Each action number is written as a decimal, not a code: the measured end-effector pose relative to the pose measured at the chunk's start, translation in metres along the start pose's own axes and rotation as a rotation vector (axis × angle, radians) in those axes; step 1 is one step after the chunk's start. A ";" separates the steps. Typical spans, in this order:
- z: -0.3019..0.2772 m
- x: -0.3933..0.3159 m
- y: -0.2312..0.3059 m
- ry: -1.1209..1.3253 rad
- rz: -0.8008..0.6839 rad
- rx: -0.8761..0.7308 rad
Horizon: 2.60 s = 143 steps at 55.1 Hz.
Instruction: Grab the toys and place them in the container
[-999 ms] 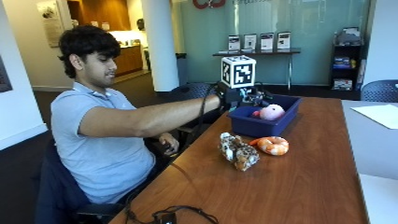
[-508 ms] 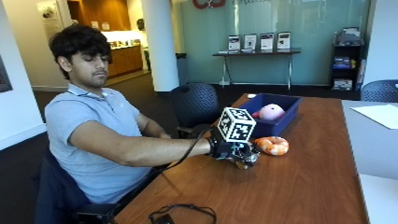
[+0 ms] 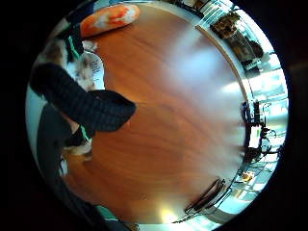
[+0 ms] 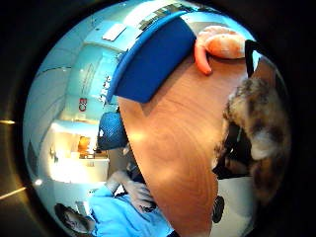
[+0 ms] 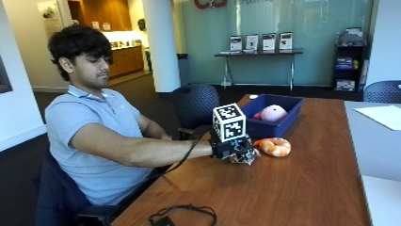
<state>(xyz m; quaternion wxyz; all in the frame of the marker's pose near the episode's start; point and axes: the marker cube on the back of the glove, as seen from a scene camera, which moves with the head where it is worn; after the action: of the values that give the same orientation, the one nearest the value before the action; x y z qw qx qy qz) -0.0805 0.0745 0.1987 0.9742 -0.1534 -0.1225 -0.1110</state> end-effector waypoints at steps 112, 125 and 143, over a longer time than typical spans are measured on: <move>0.038 0.008 -0.122 0.154 0.246 -0.281; 0.031 0.024 -0.113 0.205 0.227 -0.133; -0.067 -0.005 -0.126 0.058 0.230 0.146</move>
<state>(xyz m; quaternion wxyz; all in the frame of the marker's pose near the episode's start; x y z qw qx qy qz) -0.1032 -0.0636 0.1704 0.9923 -0.0919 -0.0834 0.0063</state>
